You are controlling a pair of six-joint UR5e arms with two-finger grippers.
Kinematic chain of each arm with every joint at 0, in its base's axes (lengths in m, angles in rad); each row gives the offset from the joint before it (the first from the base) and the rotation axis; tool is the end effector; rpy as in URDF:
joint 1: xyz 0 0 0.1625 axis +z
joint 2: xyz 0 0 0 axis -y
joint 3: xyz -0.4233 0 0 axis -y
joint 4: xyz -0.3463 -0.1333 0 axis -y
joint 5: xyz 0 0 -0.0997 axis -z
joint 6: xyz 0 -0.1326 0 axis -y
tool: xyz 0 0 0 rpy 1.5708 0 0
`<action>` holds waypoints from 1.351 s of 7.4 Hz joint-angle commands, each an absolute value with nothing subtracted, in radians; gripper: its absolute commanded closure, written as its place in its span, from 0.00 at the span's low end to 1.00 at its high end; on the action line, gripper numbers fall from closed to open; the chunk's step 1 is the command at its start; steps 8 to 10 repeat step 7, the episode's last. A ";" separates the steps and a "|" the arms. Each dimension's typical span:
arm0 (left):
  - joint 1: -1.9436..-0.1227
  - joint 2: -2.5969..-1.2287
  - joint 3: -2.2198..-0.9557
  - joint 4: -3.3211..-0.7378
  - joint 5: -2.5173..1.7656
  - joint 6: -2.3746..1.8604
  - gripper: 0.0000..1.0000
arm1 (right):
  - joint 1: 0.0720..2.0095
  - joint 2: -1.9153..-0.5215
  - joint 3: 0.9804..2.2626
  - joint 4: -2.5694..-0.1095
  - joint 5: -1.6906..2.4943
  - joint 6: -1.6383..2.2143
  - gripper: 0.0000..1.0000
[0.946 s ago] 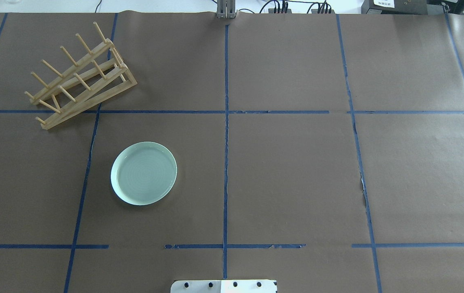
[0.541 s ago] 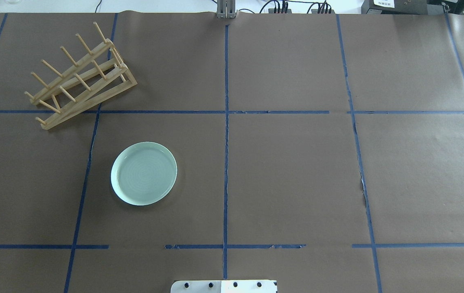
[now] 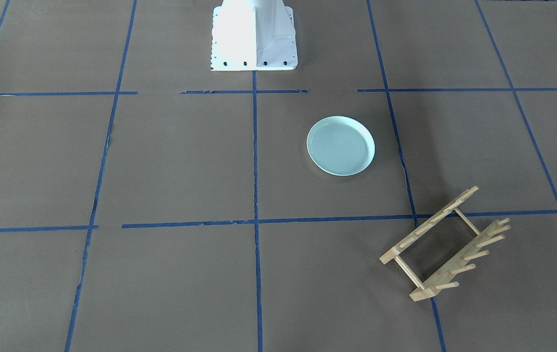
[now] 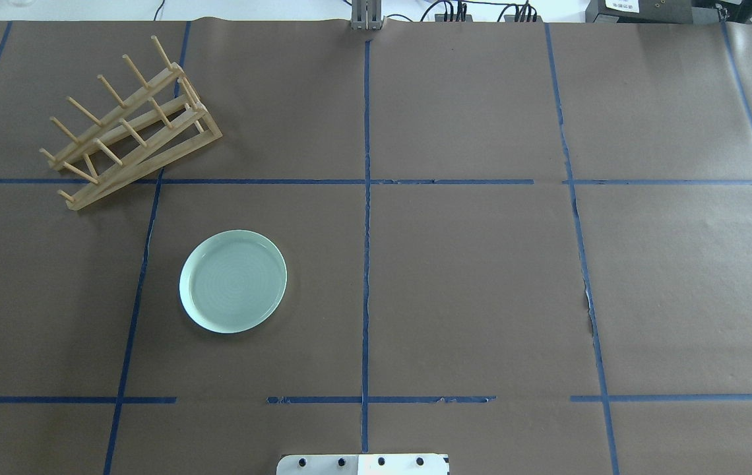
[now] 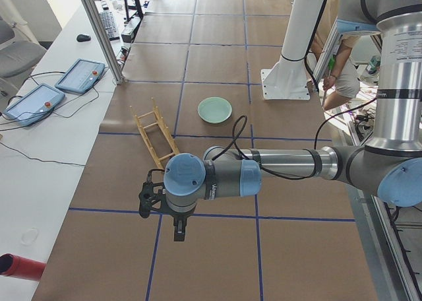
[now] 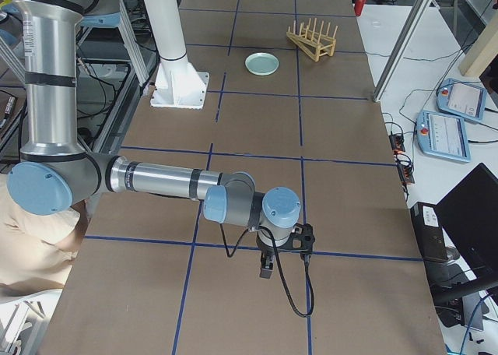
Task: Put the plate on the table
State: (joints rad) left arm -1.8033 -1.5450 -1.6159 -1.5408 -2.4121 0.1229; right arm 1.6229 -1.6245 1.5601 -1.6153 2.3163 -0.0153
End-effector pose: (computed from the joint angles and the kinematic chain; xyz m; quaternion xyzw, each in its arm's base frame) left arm -0.1335 -0.4145 0.6684 0.0674 0.4028 -0.0522 0.9113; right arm 0.0647 -0.4086 0.7152 -0.0384 -0.3651 0.0369 0.9294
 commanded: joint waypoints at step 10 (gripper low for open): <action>-1.802 -1.540 -1.643 -1.543 -2.411 0.132 0.00 | 1.623 -1.624 1.560 -1.615 2.316 -0.015 0.00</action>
